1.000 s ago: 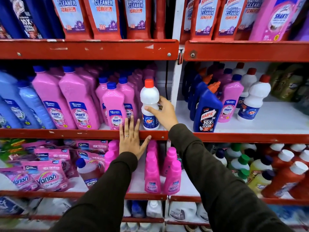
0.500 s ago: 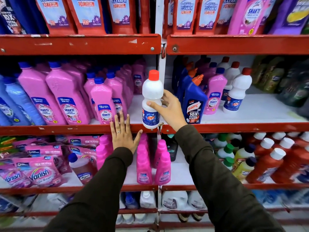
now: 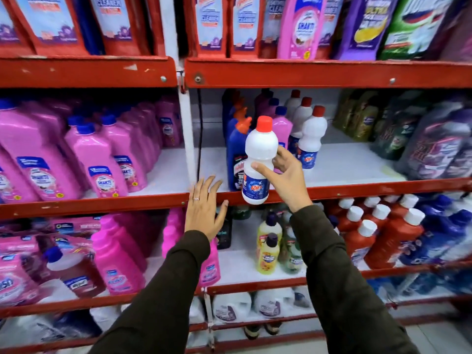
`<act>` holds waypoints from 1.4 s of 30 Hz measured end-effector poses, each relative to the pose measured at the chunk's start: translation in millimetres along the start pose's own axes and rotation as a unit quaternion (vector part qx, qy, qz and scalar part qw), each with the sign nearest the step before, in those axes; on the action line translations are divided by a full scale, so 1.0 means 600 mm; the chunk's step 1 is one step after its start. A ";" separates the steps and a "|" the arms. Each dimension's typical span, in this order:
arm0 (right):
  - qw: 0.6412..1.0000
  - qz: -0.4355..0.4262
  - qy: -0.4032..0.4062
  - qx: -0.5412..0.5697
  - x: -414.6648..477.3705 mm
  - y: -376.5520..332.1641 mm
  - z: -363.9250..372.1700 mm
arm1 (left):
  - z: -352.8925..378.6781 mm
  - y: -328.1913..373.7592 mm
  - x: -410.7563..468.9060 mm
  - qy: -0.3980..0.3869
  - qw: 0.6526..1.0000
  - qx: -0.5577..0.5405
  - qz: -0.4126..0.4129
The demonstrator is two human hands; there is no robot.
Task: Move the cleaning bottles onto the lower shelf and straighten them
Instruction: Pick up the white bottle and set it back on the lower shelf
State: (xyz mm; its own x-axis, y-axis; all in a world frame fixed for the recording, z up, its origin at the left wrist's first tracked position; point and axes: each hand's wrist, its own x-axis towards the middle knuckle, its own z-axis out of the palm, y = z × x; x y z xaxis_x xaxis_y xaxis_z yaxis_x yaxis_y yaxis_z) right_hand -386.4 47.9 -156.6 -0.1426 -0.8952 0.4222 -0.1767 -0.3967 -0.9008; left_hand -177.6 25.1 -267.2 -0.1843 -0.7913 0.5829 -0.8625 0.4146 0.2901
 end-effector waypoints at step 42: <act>0.942 -0.087 0.104 -0.307 0.077 0.113 -0.227 | 0.036 0.065 0.048 0.074 0.987 0.035 -0.135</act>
State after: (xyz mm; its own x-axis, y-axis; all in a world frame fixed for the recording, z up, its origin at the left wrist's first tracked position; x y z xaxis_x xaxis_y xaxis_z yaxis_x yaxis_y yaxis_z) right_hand -537.6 7.5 -184.3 -0.2357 -0.7425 0.6270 -0.7361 -0.2848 -0.6140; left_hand -226.8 8.7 -255.7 0.1230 -0.7924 0.5975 -0.9024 0.1613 0.3996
